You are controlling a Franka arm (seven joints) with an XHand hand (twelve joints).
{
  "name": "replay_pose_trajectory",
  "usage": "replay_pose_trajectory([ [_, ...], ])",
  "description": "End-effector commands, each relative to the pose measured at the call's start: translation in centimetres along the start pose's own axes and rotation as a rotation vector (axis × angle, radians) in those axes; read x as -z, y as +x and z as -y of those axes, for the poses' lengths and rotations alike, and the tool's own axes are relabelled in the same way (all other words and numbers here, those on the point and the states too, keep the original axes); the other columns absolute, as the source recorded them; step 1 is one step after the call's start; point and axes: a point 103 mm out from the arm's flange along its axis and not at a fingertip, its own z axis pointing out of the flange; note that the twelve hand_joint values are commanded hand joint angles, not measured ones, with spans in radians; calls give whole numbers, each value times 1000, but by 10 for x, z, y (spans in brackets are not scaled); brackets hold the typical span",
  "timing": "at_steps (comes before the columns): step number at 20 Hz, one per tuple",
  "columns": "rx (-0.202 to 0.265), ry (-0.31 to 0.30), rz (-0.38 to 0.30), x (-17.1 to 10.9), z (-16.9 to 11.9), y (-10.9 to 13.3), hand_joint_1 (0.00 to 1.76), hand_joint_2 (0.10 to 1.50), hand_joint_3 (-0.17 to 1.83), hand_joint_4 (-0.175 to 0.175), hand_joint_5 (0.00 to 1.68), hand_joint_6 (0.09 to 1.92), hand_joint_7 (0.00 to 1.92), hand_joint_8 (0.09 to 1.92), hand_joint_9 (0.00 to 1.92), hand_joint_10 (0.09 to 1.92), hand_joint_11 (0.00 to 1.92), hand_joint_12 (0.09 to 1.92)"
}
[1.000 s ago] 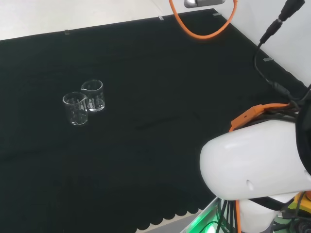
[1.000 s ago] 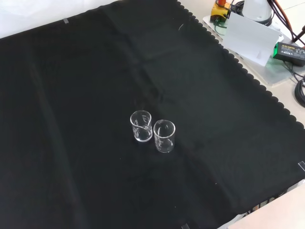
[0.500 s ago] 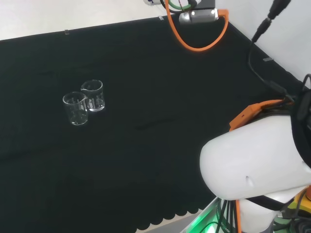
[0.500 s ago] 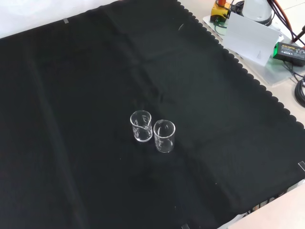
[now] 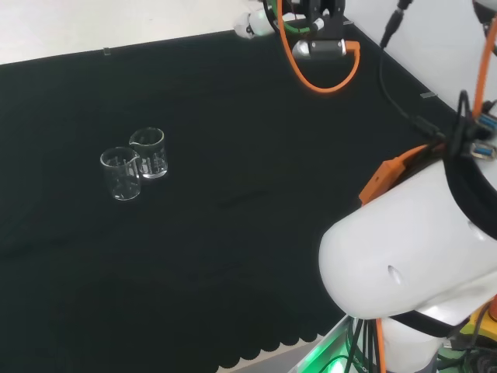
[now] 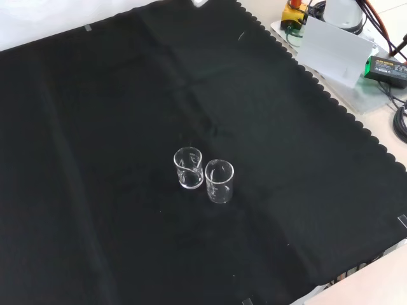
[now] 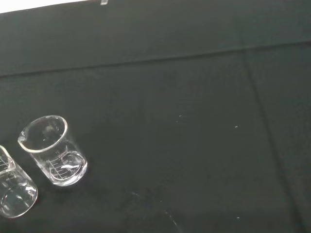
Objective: Pick up the beaker on the right.
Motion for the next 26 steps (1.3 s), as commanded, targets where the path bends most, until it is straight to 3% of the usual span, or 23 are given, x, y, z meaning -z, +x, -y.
replay_pose_trajectory([
  [1,54,-10,-79,-52,-65,-17,382,1153,141,-11,138,87,228,87,390,87,0,1057],
  [12,122,60,-149,-127,-110,-12,390,1149,144,-11,138,87,242,87,395,87,0,1056],
  [19,148,98,-234,-175,-128,-8,386,1151,149,-12,139,87,249,87,399,87,0,1055],
  [26,190,114,-312,-201,-143,-8,388,1149,152,-16,146,87,269,87,405,87,0,1053],
])
